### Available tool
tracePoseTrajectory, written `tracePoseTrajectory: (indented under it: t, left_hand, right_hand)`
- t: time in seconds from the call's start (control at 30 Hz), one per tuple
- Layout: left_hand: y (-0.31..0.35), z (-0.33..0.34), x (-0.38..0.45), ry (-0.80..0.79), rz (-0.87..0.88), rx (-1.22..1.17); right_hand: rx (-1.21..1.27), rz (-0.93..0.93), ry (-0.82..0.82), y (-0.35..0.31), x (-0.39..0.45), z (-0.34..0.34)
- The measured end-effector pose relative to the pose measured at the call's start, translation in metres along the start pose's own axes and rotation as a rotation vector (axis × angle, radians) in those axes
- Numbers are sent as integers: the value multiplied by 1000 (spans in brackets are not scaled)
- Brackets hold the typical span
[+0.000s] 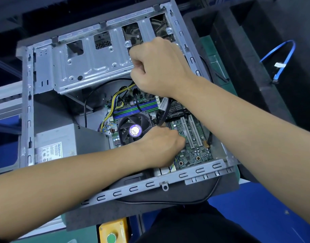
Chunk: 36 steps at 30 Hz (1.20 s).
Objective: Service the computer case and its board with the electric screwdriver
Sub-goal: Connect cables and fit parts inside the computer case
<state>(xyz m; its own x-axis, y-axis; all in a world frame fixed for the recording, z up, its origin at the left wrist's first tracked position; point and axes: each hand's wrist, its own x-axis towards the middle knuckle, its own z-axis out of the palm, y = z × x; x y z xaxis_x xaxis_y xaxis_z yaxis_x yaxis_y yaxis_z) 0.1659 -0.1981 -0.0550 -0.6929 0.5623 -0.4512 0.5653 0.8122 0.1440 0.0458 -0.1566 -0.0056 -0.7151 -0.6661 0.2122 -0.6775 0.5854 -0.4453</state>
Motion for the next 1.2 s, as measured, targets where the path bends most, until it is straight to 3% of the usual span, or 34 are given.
tracePoseTrajectory:
  t: [0.6, 1.2]
  left_hand:
    - [2, 3, 0, 96, -71, 0]
    - [-4, -1, 0, 39, -57, -46]
  right_hand:
    - [4, 11, -5, 0, 0, 0]
    - [-25, 10, -13, -1, -1, -1]
